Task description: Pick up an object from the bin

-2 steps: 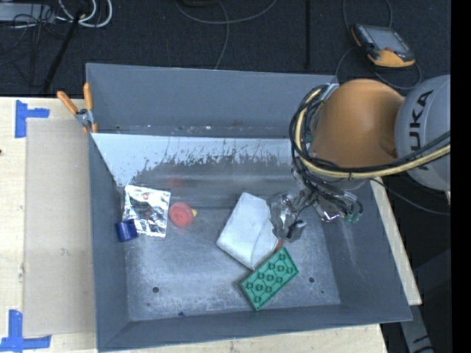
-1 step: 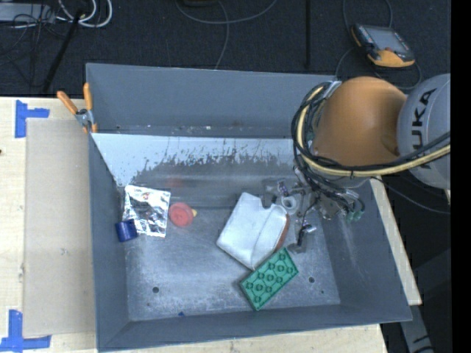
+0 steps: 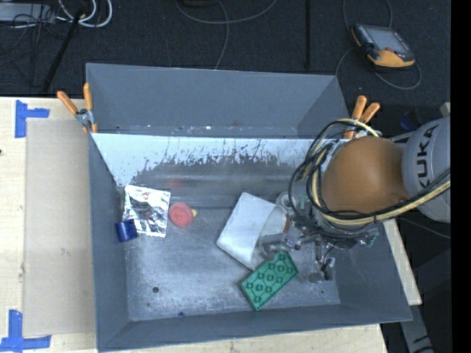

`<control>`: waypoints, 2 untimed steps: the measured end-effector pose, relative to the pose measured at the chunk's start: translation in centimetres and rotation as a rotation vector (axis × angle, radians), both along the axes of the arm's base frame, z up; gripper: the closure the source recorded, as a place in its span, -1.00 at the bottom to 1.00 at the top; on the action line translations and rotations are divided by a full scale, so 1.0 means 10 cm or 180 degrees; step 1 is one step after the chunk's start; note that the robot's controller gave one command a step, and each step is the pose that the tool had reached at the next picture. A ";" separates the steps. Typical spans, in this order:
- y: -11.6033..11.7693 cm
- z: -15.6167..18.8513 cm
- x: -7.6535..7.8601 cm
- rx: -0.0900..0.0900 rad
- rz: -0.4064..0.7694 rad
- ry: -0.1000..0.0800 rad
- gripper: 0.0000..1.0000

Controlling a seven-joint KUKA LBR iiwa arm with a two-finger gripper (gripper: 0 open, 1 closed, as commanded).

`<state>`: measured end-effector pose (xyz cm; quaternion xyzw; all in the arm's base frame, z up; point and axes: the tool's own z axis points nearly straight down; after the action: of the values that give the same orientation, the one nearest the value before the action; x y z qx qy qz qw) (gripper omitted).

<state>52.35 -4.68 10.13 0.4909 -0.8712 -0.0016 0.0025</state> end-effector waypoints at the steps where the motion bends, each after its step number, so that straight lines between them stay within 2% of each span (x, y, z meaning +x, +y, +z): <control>1: 0.63 -0.32 0.18 0.0007 0.0926 -0.0014 -1.00; 2: 0.62 -0.28 0.20 -0.0002 0.0904 -0.0026 1.00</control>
Offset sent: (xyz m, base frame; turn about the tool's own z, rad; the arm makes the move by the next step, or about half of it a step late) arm 0.0178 0.0614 -0.0313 -0.2916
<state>54.33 1.47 7.28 0.6092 -0.7930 0.0009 -0.0008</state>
